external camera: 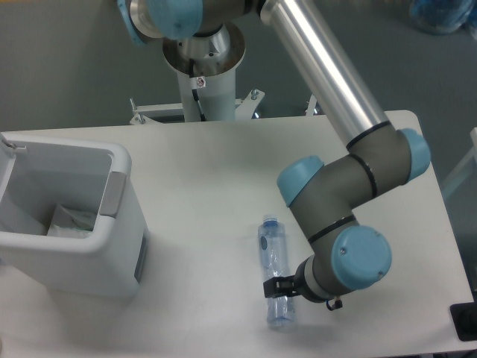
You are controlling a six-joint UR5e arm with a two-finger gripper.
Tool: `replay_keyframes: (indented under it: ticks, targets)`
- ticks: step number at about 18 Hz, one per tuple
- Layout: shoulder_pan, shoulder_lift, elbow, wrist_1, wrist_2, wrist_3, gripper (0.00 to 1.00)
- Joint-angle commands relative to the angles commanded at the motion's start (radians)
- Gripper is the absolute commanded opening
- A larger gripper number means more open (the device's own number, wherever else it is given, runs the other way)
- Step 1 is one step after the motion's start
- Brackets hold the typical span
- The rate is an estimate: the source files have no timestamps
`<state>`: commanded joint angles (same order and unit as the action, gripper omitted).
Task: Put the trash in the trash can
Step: 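Lower the gripper around the bottle and close on it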
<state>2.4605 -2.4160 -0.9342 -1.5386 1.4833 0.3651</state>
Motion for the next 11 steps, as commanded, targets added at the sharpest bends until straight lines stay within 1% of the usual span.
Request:
replay_keyframes:
  ticks: [5,7,11]
  targets:
    - [-0.025,-0.034,-0.002,0.006,0.032,-0.002,1.00]
    - [-0.026,-0.044,-0.009,0.041,0.034,-0.006,1.00]
    - [-0.040,-0.061,-0.017,0.055,0.070,-0.006,1.00]
